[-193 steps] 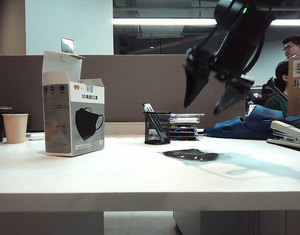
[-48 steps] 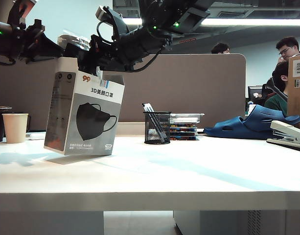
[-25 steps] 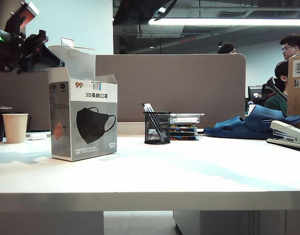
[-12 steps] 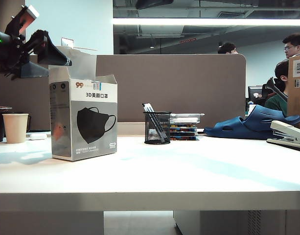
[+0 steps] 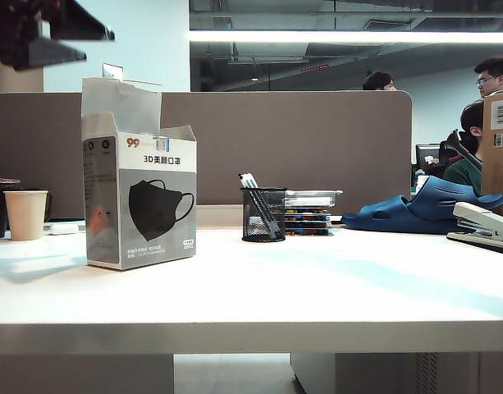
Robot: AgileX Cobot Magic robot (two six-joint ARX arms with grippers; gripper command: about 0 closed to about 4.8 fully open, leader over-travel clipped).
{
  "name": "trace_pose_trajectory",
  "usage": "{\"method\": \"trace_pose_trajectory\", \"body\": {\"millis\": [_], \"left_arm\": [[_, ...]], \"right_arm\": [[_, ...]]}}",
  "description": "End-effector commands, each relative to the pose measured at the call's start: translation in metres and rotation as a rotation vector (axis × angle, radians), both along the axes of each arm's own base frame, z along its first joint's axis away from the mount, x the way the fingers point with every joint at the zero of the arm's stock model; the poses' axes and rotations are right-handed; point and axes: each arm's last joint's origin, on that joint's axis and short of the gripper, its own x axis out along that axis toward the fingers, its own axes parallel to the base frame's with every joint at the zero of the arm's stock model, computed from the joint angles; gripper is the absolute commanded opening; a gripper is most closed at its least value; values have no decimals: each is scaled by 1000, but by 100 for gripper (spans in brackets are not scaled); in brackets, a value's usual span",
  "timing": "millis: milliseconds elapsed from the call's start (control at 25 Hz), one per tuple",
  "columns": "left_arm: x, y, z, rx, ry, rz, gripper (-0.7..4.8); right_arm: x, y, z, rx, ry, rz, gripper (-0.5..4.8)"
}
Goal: Put the mask into the mask box.
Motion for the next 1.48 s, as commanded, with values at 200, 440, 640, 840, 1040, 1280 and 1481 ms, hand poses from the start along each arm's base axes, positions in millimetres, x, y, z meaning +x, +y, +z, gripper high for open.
{"method": "trace_pose_trajectory", "body": {"millis": [200, 440, 640, 840, 1040, 1280, 1481], "left_arm": [[-32, 0, 38, 2, -128, 41, 248], [-57, 2, 58, -13, -162, 154, 99], [-76, 2, 67, -22, -139, 229, 41], [-96, 4, 71, 15, -109, 335, -6], [-124, 6, 72, 131, -81, 461, -6], [-161, 6, 70, 152, 0, 551, -6], [-190, 5, 76, 137, -45, 568, -6]], "right_arm": [[-22, -31, 21, -36, 15, -169, -6], [-47, -73, 42, -39, 28, -263, -6], [-73, -111, 59, -5, 30, -365, -6], [-100, -147, 72, 28, 37, -475, -6], [-138, -168, 79, 59, 21, -558, -6], [-178, -173, 55, 89, 53, -552, -6], [-213, -174, 16, 131, 87, -564, -6]]}}
